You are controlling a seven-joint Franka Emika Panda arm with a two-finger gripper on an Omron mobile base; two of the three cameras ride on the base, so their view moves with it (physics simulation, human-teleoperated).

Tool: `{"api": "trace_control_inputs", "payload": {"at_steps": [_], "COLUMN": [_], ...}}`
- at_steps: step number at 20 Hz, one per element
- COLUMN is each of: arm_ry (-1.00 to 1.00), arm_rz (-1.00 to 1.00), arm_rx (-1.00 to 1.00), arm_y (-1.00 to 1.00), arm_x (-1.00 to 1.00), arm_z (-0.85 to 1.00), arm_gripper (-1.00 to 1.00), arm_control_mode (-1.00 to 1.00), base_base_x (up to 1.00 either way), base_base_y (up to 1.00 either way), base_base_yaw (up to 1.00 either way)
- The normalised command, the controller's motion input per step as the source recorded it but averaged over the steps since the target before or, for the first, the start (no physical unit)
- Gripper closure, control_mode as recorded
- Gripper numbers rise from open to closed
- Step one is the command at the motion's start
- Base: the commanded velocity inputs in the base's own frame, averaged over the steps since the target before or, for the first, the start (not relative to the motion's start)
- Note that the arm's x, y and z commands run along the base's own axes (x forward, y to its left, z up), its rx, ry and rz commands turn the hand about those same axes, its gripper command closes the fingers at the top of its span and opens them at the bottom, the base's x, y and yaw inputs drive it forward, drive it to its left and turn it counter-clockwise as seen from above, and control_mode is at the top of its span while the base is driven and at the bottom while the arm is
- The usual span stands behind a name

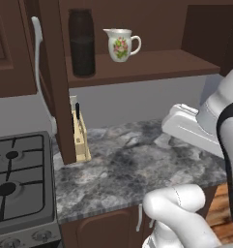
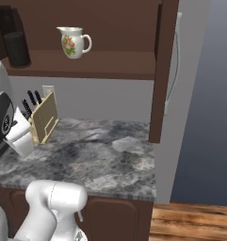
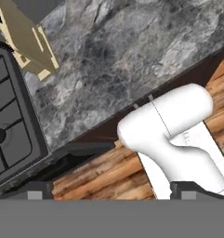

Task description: Pick the jar and jar from the dining table and place them in the open cabinet. Close the cabinet after placing the objects.

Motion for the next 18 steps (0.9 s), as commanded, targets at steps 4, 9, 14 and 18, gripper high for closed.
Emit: {"api": "trace_control_inputs", "payload": {"at_steps": [4, 9, 14, 18], "arm_ry": [-0.08, -0.11, -0.05, 0.01], "arm_rz": [0.22, 0.24, 0.12, 0.00], "arm_rx": [-0.17, -0.17, -0.11, -0.05], "arm_y": [-0.14, -0.10, -0.12, -0.10], "arm_x": [0.29, 0.19, 0.06, 0.01], "arm_z": [-0.21, -0.18, -0.07, -0.02], "arm_gripper": [-1.00, -1.00, -1.00, -1.00], "arm_control_mode": [-1.00, -1.00, -1.00, -1.00], "base_base_x": [0.00, 0.00, 0.00, 0.00], "base_base_y": [0.00, 0.00, 0.00, 0.00], "base_base_yaw": [0.00, 0.00, 0.00, 0.00]}}
